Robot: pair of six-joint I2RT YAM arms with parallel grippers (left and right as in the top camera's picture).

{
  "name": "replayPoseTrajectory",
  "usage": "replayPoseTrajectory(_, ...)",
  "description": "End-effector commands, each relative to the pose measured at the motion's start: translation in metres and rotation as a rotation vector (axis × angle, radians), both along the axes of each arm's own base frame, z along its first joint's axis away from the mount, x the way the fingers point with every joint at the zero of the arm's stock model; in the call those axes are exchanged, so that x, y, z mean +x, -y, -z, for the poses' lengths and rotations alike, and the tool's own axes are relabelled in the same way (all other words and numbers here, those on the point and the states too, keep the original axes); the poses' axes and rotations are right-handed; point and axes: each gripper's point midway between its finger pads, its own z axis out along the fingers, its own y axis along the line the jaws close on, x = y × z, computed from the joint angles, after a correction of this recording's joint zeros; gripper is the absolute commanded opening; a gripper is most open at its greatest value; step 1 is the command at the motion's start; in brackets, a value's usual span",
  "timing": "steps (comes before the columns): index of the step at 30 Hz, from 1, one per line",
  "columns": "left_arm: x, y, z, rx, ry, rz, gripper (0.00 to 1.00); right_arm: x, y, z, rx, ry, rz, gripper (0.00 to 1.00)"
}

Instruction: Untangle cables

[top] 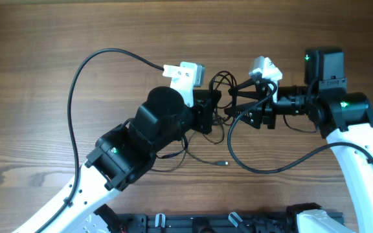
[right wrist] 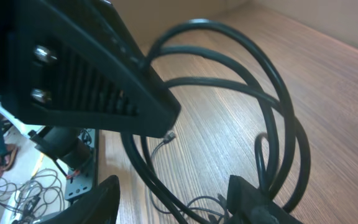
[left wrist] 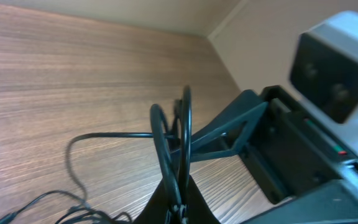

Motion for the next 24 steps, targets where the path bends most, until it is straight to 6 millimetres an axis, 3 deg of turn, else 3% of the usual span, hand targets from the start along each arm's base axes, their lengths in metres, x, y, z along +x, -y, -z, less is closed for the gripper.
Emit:
replayPoseTrajectory(1,-0.003,0.005,-0.003,-0.031,-0.010,0.031,0.04,0.010,0.006,0.015,-0.064,-0.035,0.062,0.57)
replayPoseTrajectory(9,-0.004,0.004,0.000,-0.023,-0.018,0.030,0.04,0.008,0.003,0.009,-0.029,-0.033,0.044,0.57)
replayPoseTrajectory(15,-0.008,0.006,0.003,-0.018,-0.033,0.049,0.04,0.021,0.004,0.004,-0.026,-0.007,0.085,0.59)
replayPoseTrajectory(24,-0.007,0.006,0.001,-0.024,-0.029,0.051,0.04,0.046,0.025,0.026,-0.164,-0.054,0.281,0.56)
